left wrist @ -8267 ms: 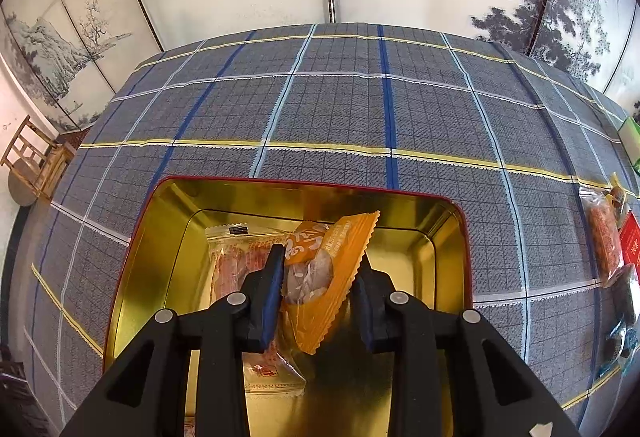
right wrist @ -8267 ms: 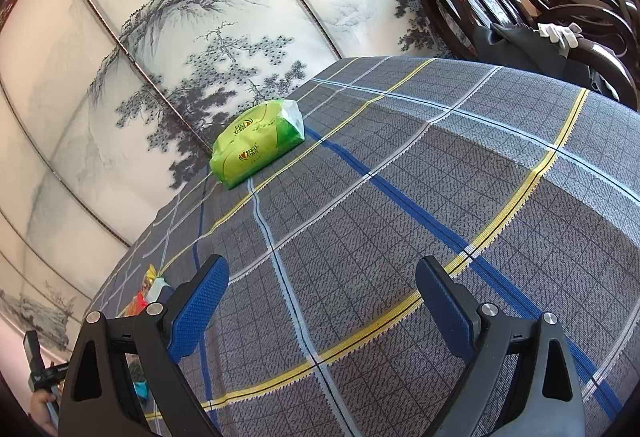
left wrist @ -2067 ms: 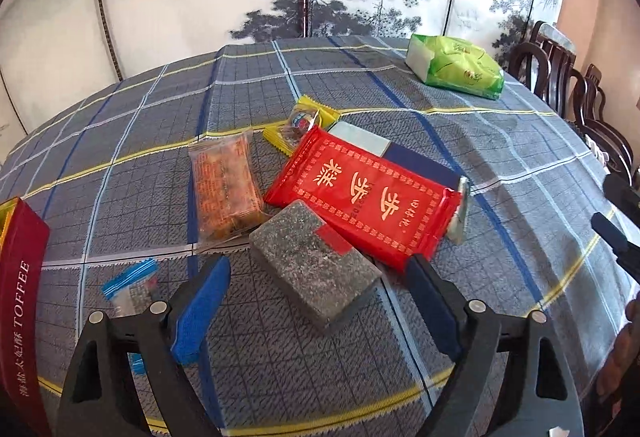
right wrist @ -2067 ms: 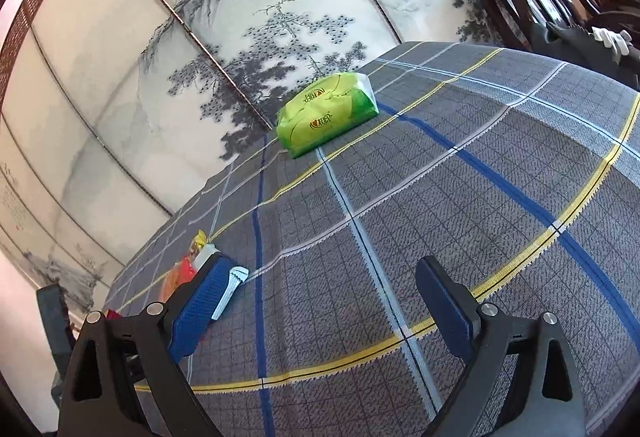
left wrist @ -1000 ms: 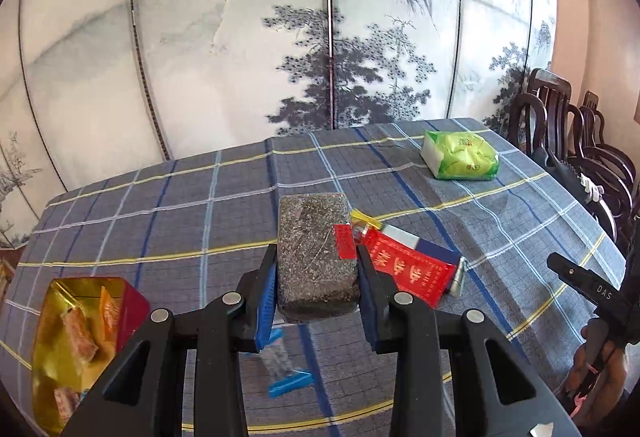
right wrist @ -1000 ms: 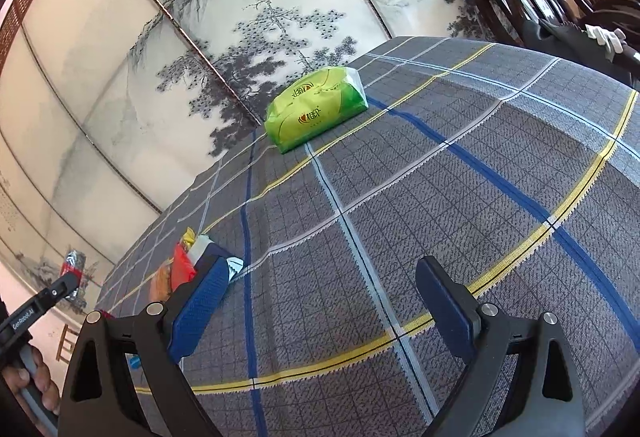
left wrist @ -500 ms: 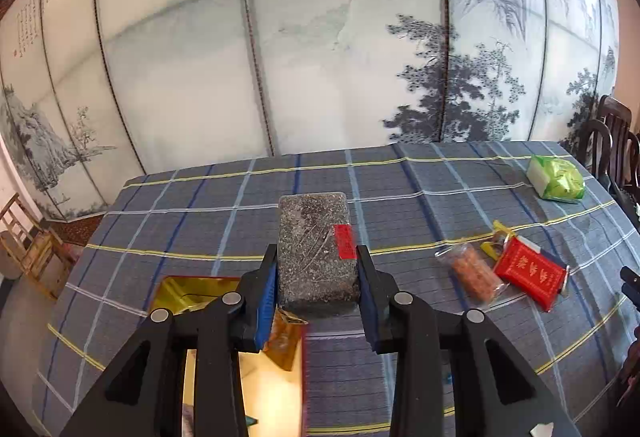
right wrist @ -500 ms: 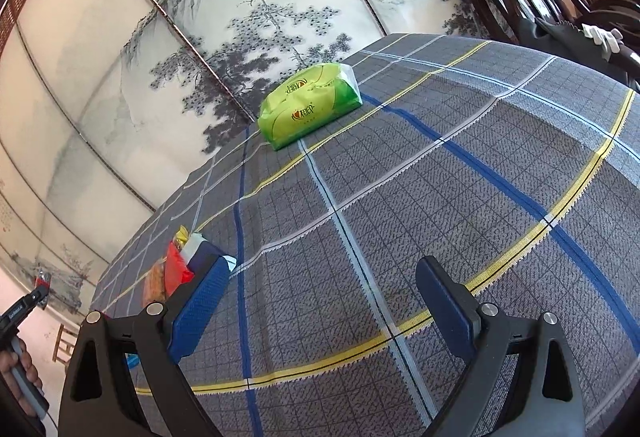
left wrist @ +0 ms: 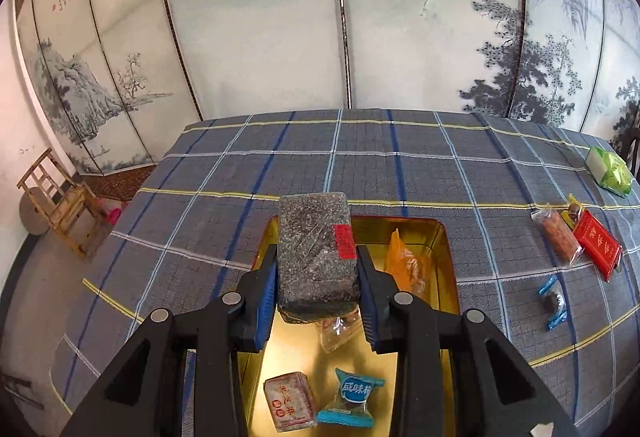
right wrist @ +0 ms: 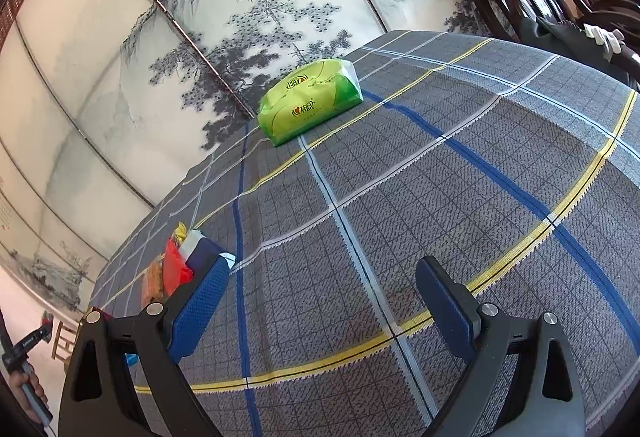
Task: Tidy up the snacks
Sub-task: 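Lift the dark cake with the left tool and lower it into the tin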
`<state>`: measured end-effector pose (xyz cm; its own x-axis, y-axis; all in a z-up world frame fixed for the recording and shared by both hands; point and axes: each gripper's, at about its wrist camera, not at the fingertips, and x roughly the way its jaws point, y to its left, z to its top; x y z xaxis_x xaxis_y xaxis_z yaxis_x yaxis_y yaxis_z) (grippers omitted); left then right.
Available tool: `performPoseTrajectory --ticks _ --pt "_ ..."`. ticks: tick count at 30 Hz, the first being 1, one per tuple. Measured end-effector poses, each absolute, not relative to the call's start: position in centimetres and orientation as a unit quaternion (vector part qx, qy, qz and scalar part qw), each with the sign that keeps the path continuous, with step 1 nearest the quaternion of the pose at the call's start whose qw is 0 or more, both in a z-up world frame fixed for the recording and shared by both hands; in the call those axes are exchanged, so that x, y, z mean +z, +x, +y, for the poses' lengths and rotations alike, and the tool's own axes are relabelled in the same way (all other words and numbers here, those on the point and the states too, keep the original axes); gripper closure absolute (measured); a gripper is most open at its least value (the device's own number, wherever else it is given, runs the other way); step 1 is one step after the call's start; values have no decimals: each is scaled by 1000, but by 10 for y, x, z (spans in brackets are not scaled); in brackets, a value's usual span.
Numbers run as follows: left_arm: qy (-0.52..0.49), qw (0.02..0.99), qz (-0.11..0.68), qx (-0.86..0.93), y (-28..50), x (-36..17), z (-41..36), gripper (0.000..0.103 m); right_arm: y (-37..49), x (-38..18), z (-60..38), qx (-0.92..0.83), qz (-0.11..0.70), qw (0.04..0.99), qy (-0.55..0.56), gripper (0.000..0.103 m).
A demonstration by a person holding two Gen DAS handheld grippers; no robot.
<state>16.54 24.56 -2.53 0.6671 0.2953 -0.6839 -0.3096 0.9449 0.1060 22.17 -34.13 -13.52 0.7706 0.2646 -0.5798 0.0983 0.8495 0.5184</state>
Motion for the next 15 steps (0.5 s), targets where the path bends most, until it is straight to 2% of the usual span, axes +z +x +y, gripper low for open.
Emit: performPoseTrajectory --ticks 15 --pt "-39 881 441 170 167 -71 275 71 225 -135 -340 44 340 900 269 9"
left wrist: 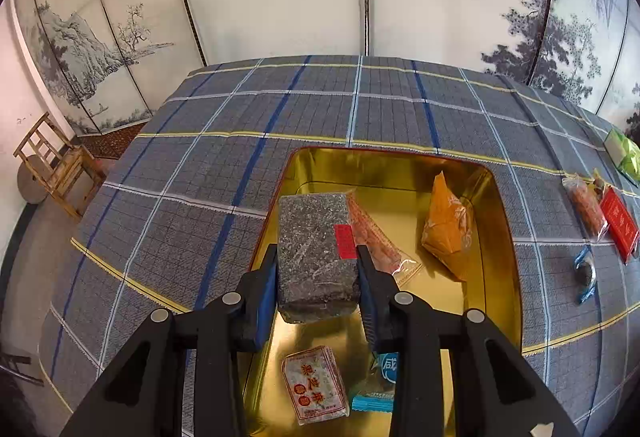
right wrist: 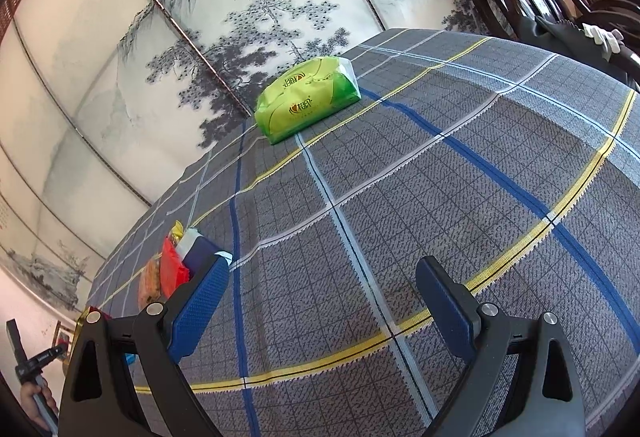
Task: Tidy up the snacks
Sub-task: 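Lift the dark cake with the left tool and lower it into the tin, then open the left tool to release the dark cake in the tin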
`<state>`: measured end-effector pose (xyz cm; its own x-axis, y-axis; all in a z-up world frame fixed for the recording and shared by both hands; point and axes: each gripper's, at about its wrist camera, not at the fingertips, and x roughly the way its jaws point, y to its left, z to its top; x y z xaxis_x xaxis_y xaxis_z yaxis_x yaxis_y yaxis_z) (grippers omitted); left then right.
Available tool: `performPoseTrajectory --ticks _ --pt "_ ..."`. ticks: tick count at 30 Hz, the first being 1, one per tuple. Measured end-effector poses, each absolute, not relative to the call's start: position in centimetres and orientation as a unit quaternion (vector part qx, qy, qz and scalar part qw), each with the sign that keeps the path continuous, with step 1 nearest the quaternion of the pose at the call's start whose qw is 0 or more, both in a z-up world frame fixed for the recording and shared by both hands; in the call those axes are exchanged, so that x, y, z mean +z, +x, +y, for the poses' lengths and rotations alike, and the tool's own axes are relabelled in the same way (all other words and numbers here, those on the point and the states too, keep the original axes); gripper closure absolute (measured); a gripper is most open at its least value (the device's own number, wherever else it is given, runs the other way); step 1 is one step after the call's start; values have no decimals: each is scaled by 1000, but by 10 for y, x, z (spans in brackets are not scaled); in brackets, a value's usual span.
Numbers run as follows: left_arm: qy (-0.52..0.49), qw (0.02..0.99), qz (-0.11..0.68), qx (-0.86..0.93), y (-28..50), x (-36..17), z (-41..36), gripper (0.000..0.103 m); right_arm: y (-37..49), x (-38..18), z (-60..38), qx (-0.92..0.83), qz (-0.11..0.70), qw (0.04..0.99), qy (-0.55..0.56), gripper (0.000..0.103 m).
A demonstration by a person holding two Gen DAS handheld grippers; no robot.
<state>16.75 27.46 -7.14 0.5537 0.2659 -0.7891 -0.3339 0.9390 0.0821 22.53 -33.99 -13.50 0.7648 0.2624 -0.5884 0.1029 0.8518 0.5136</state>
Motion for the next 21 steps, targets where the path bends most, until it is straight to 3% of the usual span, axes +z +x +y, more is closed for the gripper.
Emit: performPoseTrajectory --ticks 21 --pt "-24 843 507 177 176 -113 281 71 225 -135 -340 43 338 901 269 8"
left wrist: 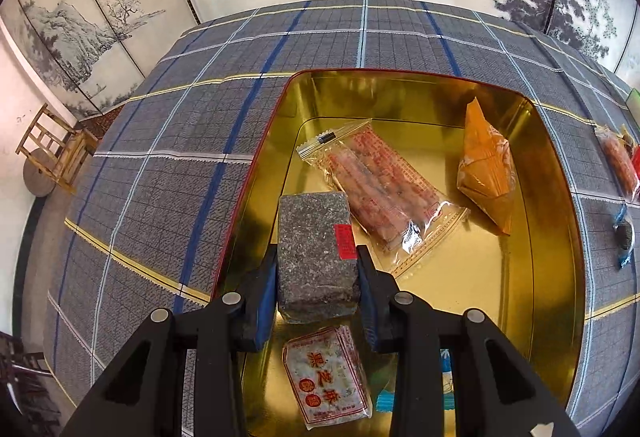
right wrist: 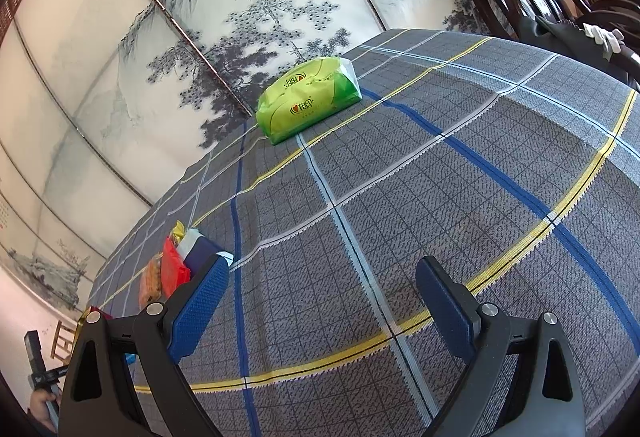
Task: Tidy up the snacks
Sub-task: 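Open the left tool to release the dark cake in the tin, then grasp the clear candy with blue twisted ends using the right tool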
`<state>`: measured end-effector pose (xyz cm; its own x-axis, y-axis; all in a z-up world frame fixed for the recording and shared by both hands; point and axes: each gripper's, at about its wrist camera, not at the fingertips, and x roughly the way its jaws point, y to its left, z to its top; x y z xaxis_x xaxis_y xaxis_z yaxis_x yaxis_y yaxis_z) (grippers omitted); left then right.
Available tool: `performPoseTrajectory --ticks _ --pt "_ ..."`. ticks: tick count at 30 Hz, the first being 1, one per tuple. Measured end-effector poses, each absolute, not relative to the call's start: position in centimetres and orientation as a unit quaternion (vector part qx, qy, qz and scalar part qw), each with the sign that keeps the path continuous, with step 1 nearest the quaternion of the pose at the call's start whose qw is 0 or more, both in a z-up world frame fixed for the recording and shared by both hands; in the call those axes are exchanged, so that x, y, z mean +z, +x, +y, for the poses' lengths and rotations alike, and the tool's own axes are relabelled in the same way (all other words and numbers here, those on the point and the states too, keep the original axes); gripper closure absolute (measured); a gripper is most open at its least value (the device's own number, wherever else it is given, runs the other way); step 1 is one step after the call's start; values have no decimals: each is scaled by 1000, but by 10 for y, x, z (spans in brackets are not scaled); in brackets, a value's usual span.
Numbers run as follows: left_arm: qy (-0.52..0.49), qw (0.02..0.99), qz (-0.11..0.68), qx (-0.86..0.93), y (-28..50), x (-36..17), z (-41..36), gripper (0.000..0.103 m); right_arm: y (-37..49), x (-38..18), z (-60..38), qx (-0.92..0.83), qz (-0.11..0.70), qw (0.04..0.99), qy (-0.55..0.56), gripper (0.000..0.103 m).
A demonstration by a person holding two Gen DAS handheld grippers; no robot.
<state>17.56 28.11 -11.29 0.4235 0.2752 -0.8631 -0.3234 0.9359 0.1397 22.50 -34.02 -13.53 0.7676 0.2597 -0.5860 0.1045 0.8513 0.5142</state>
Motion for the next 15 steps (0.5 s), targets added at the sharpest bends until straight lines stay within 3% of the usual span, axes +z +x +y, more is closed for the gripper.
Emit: performPoseTrajectory --ticks 5,9,11,13,15 --pt "-43 863 475 165 161 -103 281 69 225 -136 -340 43 341 900 268 8" --pt "-65 897 413 144 121 -66 272 59 225 -136 -339 36 345 901 260 8" --pt "-66 921 364 122 85 -43 260 36 225 -133 -334 16 351 904 243 9" --pt "-55 939 320 113 47 -27 246 23 223 -128 -318 -15 368 908 197 8" --pt "-40 950 291 102 11 -23 231 20 215 -118 -289 14 365 916 166 8"
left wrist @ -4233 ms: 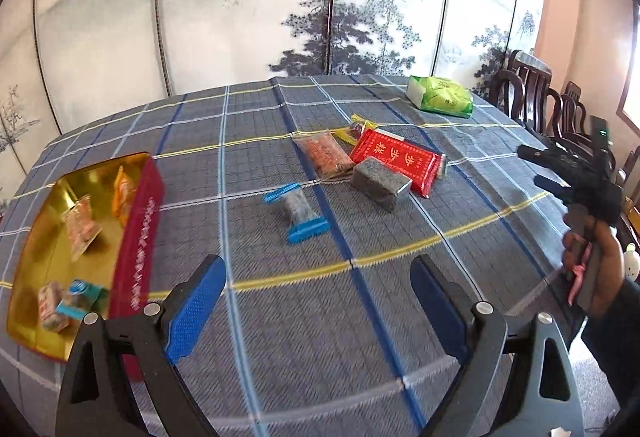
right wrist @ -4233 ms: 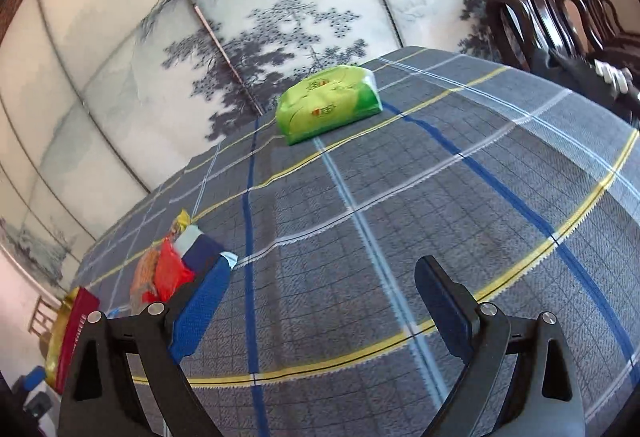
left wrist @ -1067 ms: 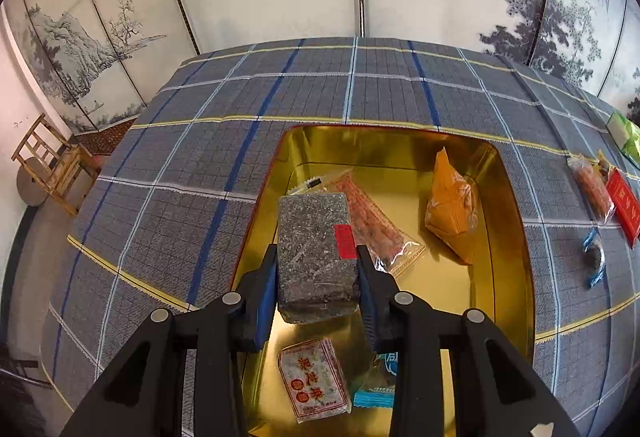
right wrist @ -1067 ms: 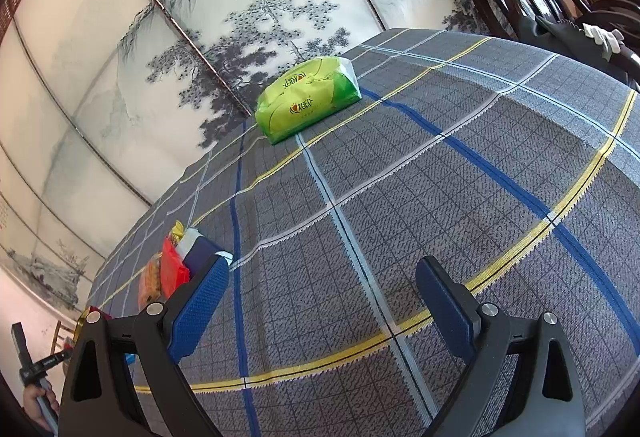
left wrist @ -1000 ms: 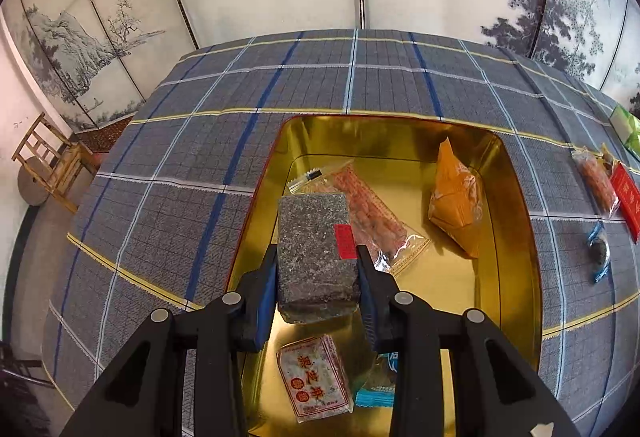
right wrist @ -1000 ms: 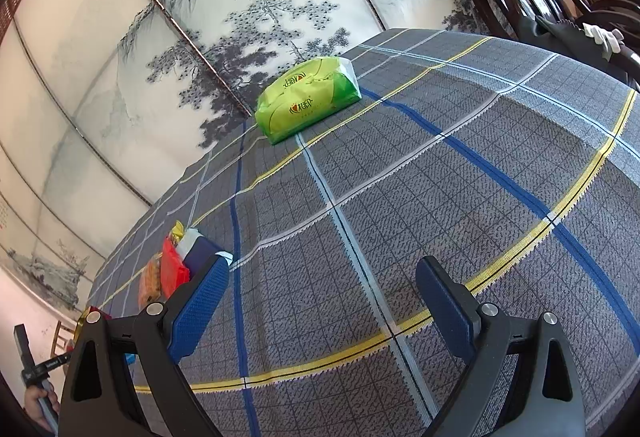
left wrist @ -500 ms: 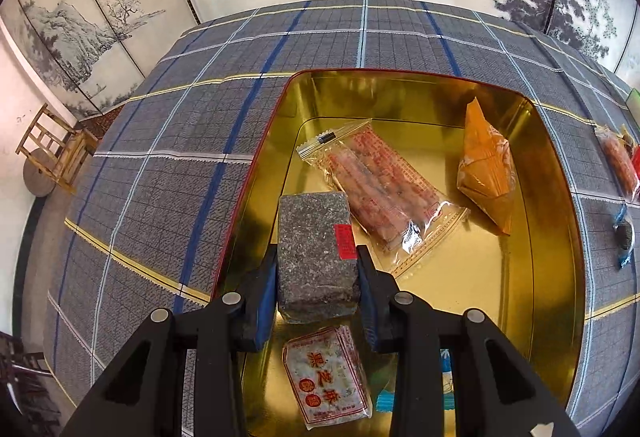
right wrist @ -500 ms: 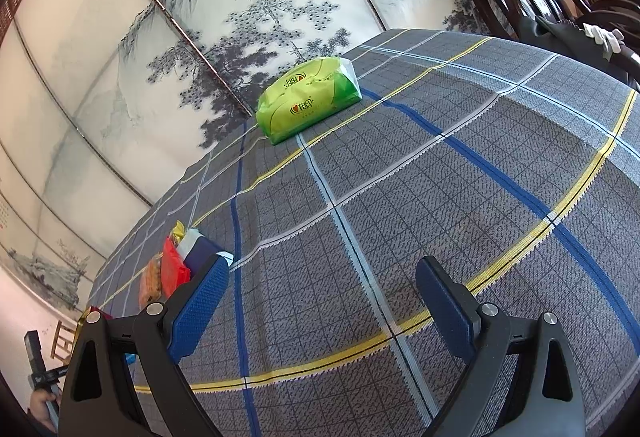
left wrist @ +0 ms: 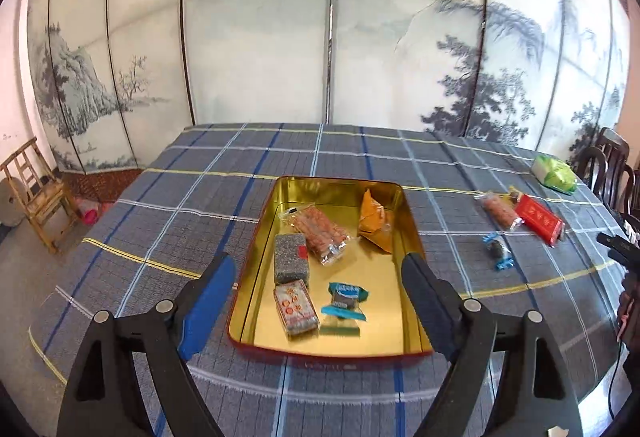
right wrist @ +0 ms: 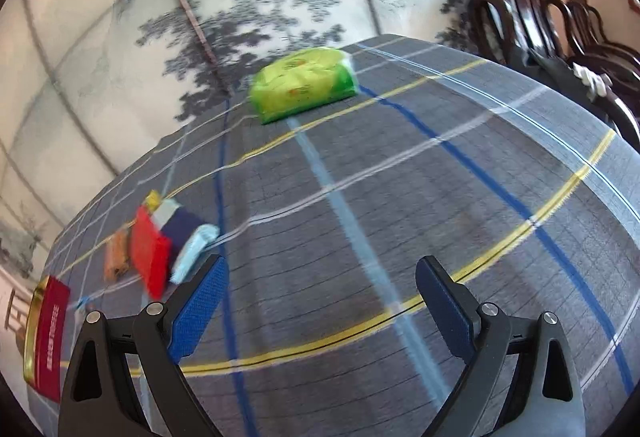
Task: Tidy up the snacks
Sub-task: 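Grasp the clear candy with blue twisted ends using the right tool, then carry the blue-ended candy with the right tool into the tin and lower it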
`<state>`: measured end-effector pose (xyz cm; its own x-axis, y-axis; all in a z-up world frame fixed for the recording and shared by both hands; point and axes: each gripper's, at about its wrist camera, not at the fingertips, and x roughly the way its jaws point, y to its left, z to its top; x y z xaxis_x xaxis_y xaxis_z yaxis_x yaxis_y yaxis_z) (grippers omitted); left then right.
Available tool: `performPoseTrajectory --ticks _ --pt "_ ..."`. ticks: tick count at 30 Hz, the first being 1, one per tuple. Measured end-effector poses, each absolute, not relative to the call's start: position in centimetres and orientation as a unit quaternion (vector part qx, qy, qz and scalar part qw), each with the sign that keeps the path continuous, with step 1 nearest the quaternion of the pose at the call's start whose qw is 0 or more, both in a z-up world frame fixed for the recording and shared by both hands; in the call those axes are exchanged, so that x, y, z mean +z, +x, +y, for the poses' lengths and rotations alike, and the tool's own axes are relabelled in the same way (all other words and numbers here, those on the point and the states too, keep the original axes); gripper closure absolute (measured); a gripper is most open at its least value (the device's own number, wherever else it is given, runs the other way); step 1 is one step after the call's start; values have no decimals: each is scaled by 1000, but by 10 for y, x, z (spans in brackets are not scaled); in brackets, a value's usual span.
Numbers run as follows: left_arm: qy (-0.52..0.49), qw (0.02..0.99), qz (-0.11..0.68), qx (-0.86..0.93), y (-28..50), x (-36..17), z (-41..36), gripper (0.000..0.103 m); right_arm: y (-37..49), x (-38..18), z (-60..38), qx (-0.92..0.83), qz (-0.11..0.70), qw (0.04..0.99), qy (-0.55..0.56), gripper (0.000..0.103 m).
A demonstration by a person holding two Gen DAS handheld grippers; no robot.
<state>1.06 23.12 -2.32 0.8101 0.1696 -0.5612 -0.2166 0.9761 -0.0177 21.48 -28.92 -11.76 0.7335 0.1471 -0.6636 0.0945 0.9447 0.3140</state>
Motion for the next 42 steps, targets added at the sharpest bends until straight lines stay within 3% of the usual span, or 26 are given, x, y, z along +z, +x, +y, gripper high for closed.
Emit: performPoseTrajectory --ticks 6,13,16,18,21,24,42 --pt "-47 949 307 51 -44 -58 197 20 200 -89 -130 194 370 908 27 8" --pt "-92 942 321 41 -82 -92 185 21 204 -106 -1 268 402 874 -57 10" --pt "-116 936 330 44 -96 -103 193 21 212 -113 14 260 411 872 -52 31" --pt "-125 932 336 47 -101 -109 199 21 221 -121 21 253 428 866 -59 63" --pt "-139 931 335 51 -108 -114 209 22 226 -129 23 242 429 868 -64 74" --pt "-151 930 330 52 -111 -115 216 23 226 -128 22 240 426 870 -67 79" --pt "-165 930 318 84 -145 -117 228 24 205 -8 133 229 316 915 -99 79"
